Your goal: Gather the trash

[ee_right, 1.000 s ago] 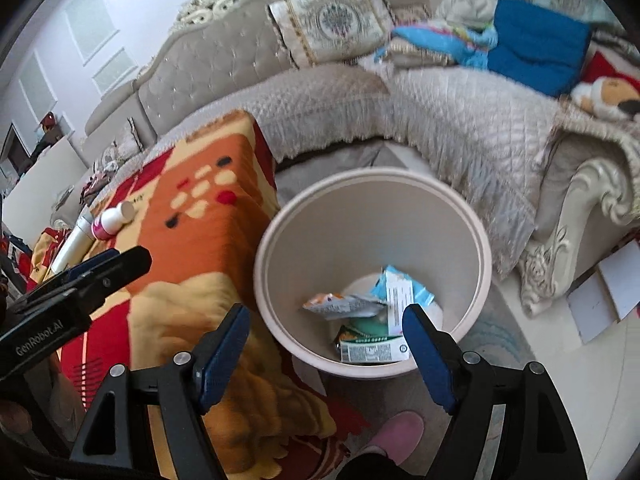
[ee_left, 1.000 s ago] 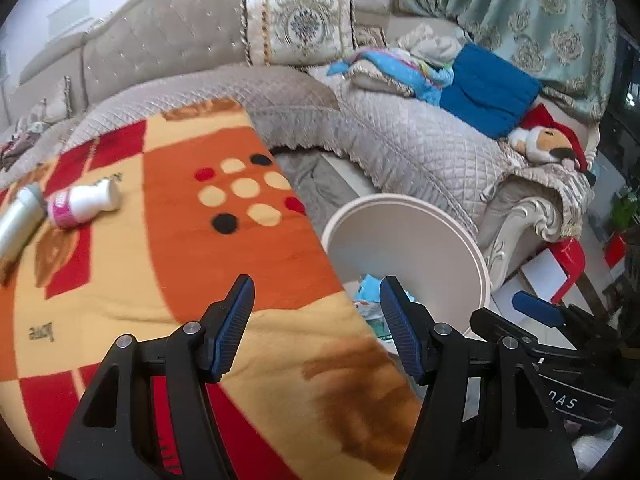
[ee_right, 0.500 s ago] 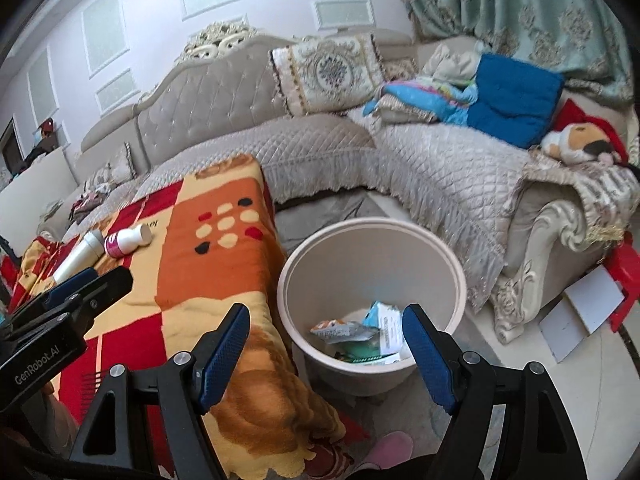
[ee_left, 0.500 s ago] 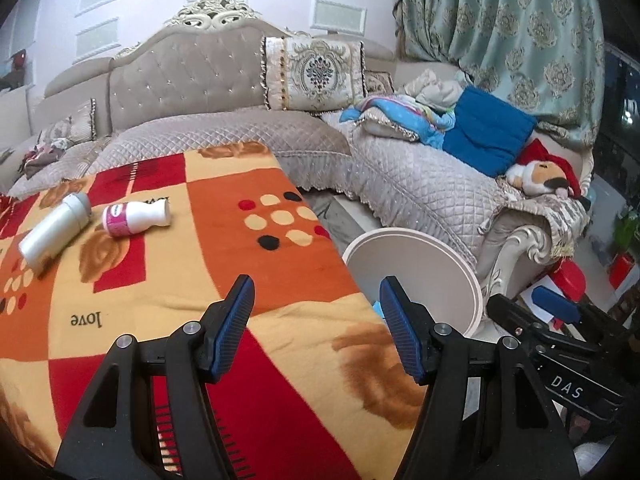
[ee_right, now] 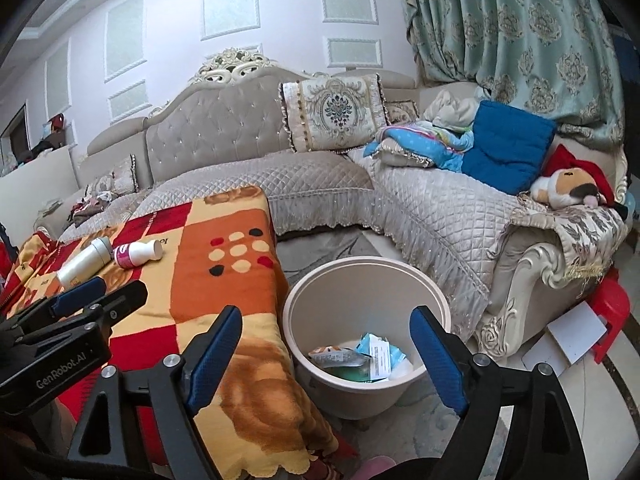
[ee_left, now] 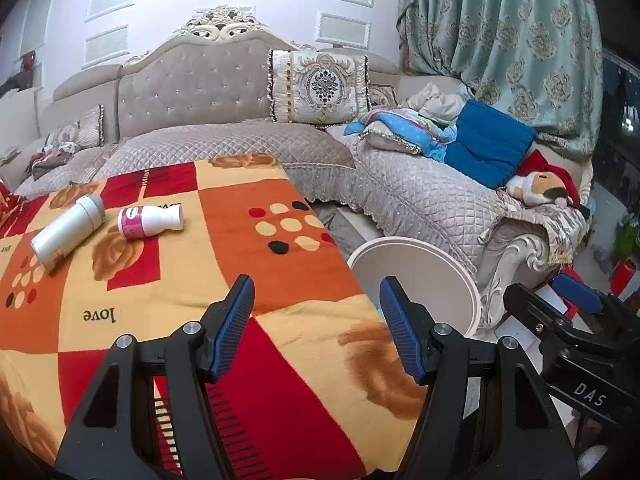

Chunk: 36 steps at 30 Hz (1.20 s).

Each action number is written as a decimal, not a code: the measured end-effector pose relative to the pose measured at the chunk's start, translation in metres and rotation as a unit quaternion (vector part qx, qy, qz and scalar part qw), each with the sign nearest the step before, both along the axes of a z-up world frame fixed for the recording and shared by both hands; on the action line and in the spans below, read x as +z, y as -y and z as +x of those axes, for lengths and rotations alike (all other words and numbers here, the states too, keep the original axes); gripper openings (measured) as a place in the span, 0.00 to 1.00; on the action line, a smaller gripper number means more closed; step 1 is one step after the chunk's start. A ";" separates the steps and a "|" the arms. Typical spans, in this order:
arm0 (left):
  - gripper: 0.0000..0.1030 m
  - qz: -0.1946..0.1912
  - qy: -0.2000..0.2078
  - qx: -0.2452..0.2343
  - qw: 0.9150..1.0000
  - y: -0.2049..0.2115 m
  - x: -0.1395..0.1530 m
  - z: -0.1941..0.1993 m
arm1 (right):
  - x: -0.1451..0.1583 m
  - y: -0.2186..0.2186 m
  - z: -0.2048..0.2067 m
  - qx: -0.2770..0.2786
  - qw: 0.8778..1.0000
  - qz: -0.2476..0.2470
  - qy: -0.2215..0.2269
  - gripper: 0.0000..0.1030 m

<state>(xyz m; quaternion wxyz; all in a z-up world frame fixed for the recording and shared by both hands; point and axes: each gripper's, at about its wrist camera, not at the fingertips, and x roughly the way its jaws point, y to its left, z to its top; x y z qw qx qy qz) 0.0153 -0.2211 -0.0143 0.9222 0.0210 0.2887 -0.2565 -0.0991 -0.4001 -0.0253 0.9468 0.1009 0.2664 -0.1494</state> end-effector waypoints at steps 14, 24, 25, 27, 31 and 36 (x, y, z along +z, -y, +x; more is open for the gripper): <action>0.62 -0.005 0.008 0.006 1.000 -0.005 0.000 -0.002 | 0.003 -0.005 -0.002 0.001 1.000 -0.003 0.005 0.84; 0.62 -0.007 0.006 0.005 1.000 -0.006 -0.001 -0.001 | 0.003 -0.009 -0.002 0.001 1.000 -0.009 0.014 0.84; 0.62 -0.007 0.006 0.005 1.000 -0.006 -0.001 -0.001 | 0.003 -0.009 -0.002 0.002 1.000 -0.010 0.014 0.84; 0.62 -0.007 0.005 0.005 1.000 -0.006 -0.002 -0.001 | 0.002 -0.010 -0.001 0.004 1.000 -0.010 0.013 0.84; 0.62 -0.008 0.002 0.005 1.000 -0.006 -0.004 -0.001 | 0.001 -0.012 0.000 0.004 1.000 -0.013 0.010 0.84; 0.62 -0.007 0.003 0.003 1.000 -0.005 -0.006 -0.002 | 0.000 -0.013 0.000 0.005 1.000 -0.013 0.008 0.84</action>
